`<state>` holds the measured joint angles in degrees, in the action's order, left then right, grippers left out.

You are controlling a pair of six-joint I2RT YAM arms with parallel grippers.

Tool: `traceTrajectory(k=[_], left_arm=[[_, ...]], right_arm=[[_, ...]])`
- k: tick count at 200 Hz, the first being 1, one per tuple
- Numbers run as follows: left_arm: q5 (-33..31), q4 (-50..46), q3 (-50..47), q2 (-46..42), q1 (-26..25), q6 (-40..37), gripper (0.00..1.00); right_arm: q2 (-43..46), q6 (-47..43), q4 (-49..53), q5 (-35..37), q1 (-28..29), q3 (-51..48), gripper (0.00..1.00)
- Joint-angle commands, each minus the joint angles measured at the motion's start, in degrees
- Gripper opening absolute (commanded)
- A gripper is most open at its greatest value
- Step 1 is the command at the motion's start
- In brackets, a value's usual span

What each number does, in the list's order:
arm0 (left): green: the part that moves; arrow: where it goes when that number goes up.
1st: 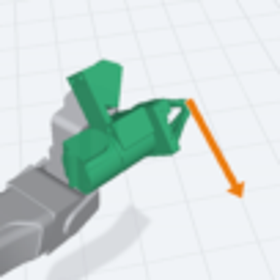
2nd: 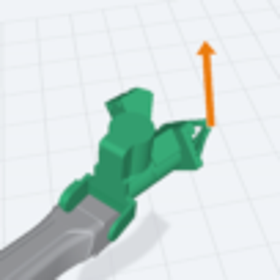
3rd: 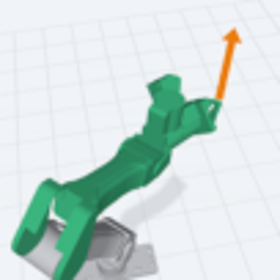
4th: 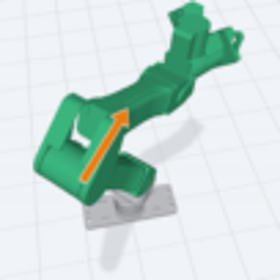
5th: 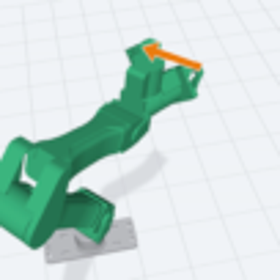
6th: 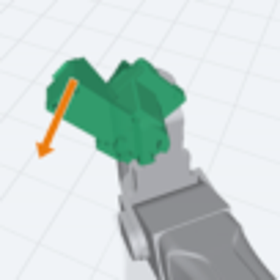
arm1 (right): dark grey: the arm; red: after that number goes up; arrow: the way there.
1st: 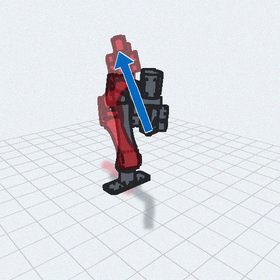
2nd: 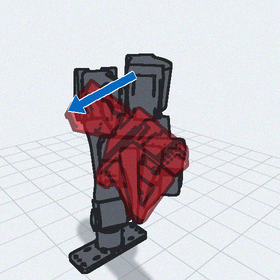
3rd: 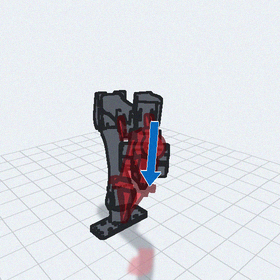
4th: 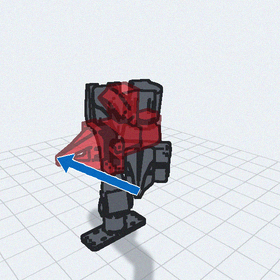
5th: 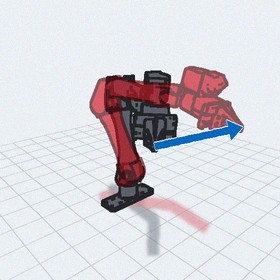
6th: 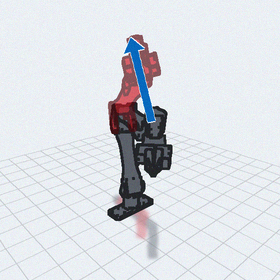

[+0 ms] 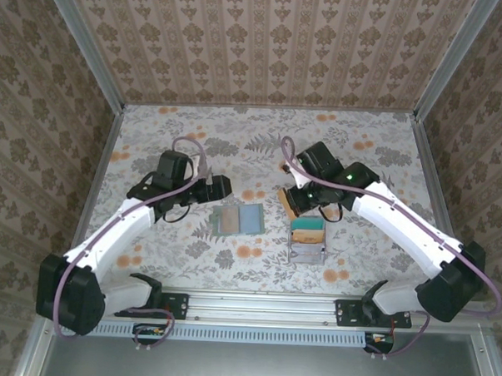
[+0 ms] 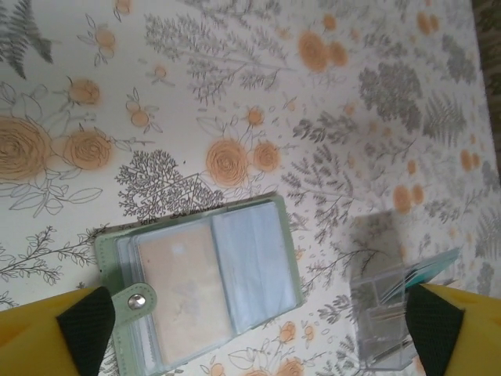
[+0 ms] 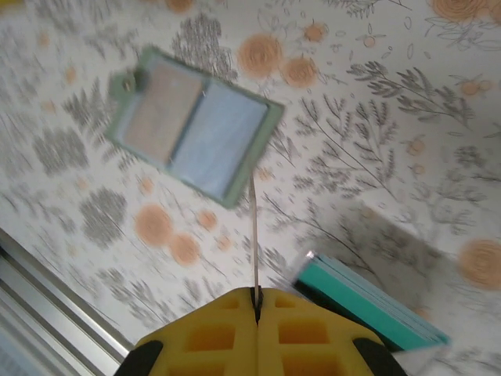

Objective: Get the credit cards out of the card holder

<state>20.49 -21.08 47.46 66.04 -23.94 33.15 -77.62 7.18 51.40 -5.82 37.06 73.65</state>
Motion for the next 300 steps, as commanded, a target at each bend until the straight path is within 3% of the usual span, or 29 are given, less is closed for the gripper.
traceTrajectory(k=[1,51,107,183,300], left_arm=[[-3.07,-0.89,1.29,-3.84,0.32,-1.2,1.0],[-8.27,0.65,-2.81,-12.0,0.3,-2.13,1.0],[-15.21,-2.42,-4.22,-16.6,0.38,-2.36,1.0],[-18.95,-2.65,-5.9,-19.33,0.39,-2.47,1.0],[-18.91,-3.13,-5.91,-18.58,0.65,-2.99,1.0]], right_arm=[[2.84,-15.97,8.52,7.01,2.27,-1.88,0.0],[3.67,-30.68,10.48,13.01,5.6,-4.47,0.0],[1.3,-39.0,8.96,14.42,7.38,-7.81,0.0],[0.32,-41.62,6.52,13.27,7.59,-13.12,0.0],[-4.2,-42.7,-1.16,14.56,7.6,-16.04,0.0]])
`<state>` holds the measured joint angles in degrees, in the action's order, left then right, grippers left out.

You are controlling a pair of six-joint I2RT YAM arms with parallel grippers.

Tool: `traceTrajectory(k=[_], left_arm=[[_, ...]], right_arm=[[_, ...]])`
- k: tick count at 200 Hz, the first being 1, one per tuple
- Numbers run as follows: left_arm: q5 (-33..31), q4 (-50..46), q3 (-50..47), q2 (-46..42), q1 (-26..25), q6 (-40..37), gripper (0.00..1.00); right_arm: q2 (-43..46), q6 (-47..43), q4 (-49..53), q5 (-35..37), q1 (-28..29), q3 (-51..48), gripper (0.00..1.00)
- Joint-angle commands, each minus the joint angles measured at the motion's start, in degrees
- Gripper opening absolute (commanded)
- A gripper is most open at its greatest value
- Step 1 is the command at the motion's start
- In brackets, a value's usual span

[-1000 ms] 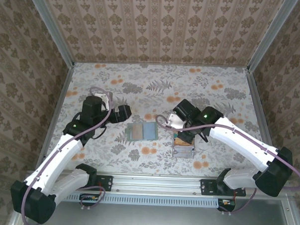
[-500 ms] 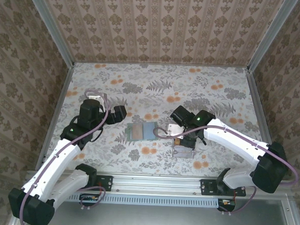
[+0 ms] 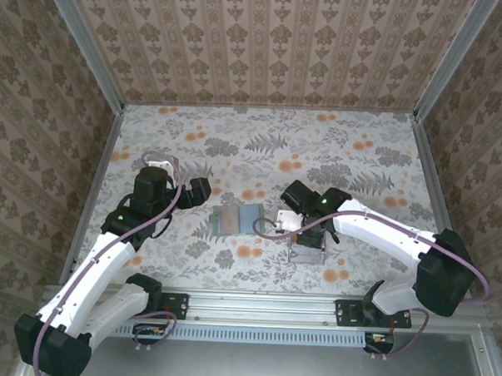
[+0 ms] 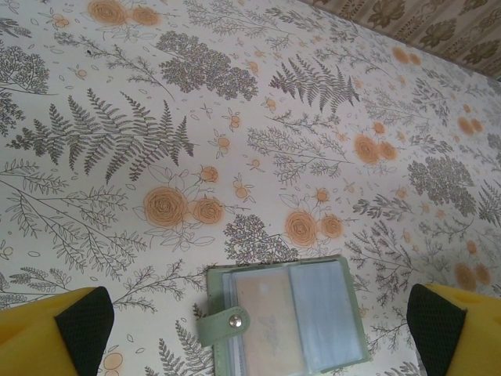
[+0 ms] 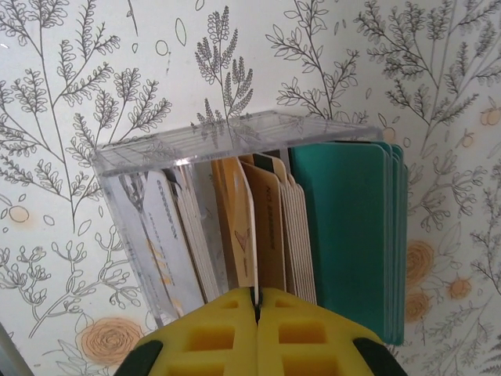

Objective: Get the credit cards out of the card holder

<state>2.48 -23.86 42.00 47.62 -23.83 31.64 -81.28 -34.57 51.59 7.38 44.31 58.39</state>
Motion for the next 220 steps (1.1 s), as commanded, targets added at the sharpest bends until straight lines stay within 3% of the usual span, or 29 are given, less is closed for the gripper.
traceTrajectory(k=[1,15,35,43,76,107,134,158,170,220], left_arm=[[-0.9,-0.38,-0.44,-0.16,0.54,-1.44,1.0],[-0.73,-0.28,-0.51,-0.18,0.54,-1.49,1.0],[-0.46,0.0,-0.6,-0.15,0.58,-1.49,1.0],[-0.02,0.05,-0.6,-0.01,0.65,-1.64,1.0],[2.86,-1.05,0.72,2.12,0.72,-2.89,1.0],[3.91,-2.16,1.86,4.45,0.64,-3.03,1.0],[6.0,-1.42,1.58,5.47,0.63,-3.24,1.0],[8.33,-1.78,1.9,7.94,0.64,-2.64,1.0],[9.4,-2.15,2.12,9.4,0.63,-2.08,1.0],[11.28,-2.16,0.51,12.64,0.72,2.74,1.0]], right_arm=[[-0.51,-0.95,-1.38,1.39,0.34,-0.85,0.0],[-0.14,-0.9,-1.84,2.32,0.37,-1.72,0.11],[0.39,-0.72,-3.16,5.28,0.33,-2.74,0.16],[0.55,-0.3,-4.47,7.66,0.31,-3.01,0.23],[1.21,3.72,-7.25,10.22,-0.71,-1.3,0.26],[4.34,10.65,-10.24,10.22,-0.87,1.46,0.25],[4.87,22.94,-12.73,7.96,-1.06,4.99,0.24],[3.63,32.83,-14.98,3.29,-1.28,7.44,0.12],[2.81,38.07,-16.67,1.43,-1.34,8.46,0.0],[-0.04,56.35,-27.68,-6.37,-1.82,7.87,0.0]])
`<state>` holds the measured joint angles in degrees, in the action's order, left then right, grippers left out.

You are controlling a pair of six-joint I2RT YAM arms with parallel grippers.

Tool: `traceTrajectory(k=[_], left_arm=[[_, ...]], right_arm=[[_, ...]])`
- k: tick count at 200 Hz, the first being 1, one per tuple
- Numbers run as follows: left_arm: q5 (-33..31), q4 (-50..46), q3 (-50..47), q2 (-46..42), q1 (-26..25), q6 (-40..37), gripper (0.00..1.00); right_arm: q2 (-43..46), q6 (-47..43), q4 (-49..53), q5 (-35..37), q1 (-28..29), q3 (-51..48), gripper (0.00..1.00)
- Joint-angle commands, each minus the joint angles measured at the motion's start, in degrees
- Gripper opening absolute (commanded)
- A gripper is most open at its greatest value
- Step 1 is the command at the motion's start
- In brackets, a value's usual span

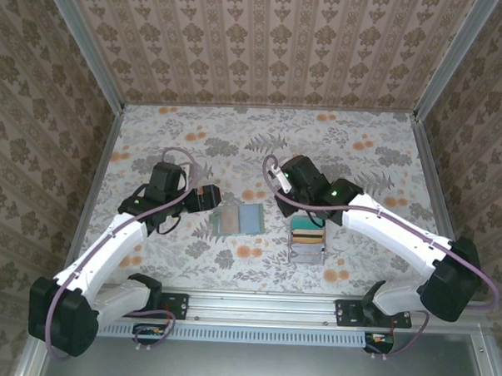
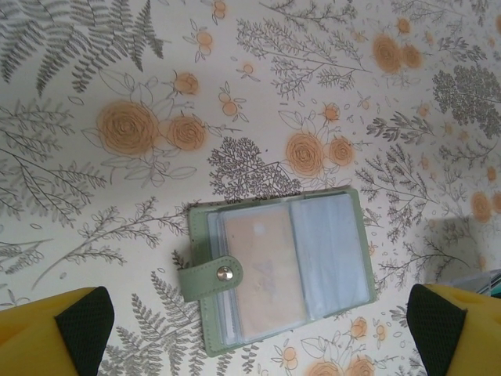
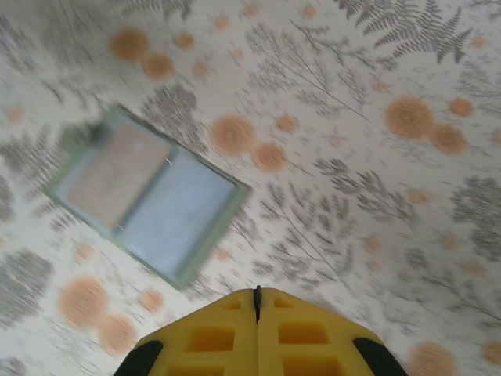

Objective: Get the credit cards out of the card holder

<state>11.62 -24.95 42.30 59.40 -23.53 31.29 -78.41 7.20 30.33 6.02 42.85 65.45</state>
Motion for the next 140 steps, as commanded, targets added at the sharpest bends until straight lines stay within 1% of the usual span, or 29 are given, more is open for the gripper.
traceTrajectory(k=[1,12,29,40,59,73,93,115,140], left_arm=[[2.21,-1.15,0.18,0.88,0.41,3.17,1.0],[2.44,-1.37,-0.32,1.48,0.42,4.14,1.0],[3.2,-1.22,-1.15,2.48,0.41,5.14,1.0],[3.02,-1.48,-1.26,3.58,0.41,6.1,1.0],[2.08,-3.44,-0.01,5.93,0.25,7.43,1.0],[2.17,-2.94,0.14,6.62,-0.36,7.06,1.0],[2.09,-1.78,-1.24,6.75,-0.6,7.1,0.99],[4.83,0.27,-2.53,8.49,-0.58,7.98,0.97],[8.54,4.22,-3.99,10.59,-0.55,8.8,0.88]], right_arm=[[-3.07,15.11,-6.37,-4.82,-0.33,0.9,0.0],[-5.08,21.06,-4.51,-2.85,-0.47,2.82,0.0],[-9.31,25.35,-1.46,-6.03,-0.5,6.69,0.0],[-12.02,27.82,0.15,-6.71,-0.53,8.85,0.0],[-16.86,30.41,4.16,-8.05,-0.49,11.71,0.0],[-19.27,32.19,4.12,-9.17,-0.12,12.12,0.0],[-22.51,34.65,5.34,-8.56,0.47,12.92,0.0],[-27.7,36.38,9.99,-8.33,0.57,15.89,0.0],[-31.62,37.35,11.4,-8.66,1.14,17.65,0.0]])
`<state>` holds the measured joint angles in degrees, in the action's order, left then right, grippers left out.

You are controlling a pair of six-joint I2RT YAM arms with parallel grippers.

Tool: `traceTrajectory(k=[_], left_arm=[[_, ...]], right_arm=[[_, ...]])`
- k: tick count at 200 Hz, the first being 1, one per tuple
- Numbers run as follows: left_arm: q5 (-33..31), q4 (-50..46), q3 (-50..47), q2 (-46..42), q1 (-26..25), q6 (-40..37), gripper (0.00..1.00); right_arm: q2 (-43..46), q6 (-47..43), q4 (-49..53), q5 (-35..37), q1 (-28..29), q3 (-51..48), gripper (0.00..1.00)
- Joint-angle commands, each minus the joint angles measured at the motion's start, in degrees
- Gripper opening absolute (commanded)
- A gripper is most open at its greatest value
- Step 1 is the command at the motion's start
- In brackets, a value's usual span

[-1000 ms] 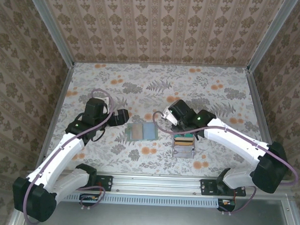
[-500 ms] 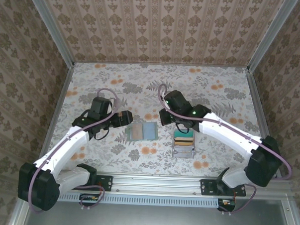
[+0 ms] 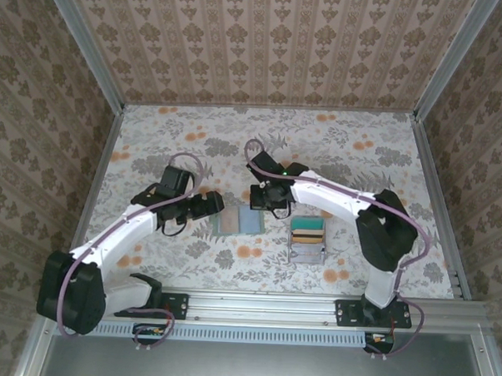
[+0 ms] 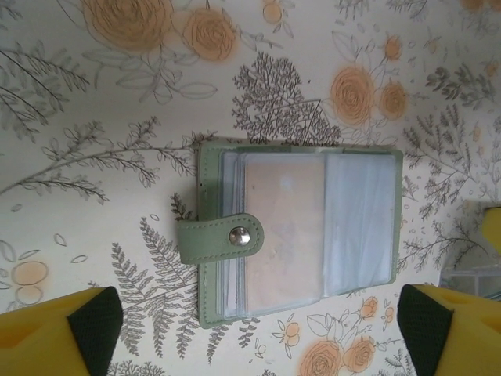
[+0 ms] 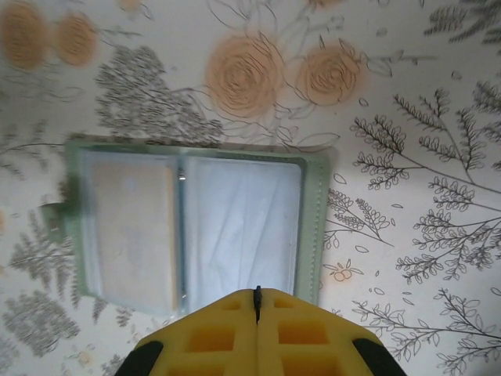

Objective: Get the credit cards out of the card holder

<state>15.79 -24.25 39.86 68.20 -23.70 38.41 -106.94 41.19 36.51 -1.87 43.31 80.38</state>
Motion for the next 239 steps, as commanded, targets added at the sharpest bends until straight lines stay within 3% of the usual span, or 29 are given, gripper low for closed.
traceTrajectory(k=[1,94,116,165,239], left_arm=[[4.44,3.6,-1.54,1.9,-0.38,1.67,0.88],[7.64,6.82,-0.53,7.61,-0.9,0.44,0.72],[8.5,7.66,-0.24,9.3,-1.18,0.26,0.64],[8.93,7.87,0.85,12.61,-2.07,-0.78,0.48],[8.42,8.55,1.85,15.37,-4.93,-1.13,0.45]], right_arm=[[-3.23,3.41,5.22,-0.77,0.7,2.79,0.0],[-8.41,3.55,6.5,-0.29,0.73,2.37,0.07],[-9.3,3.29,6.48,-0.31,0.73,2.16,0.13],[-10.71,2.93,6.74,-0.23,0.75,2.22,0.15],[-11.11,2.93,6.6,-1.08,0.75,2.1,0.14]])
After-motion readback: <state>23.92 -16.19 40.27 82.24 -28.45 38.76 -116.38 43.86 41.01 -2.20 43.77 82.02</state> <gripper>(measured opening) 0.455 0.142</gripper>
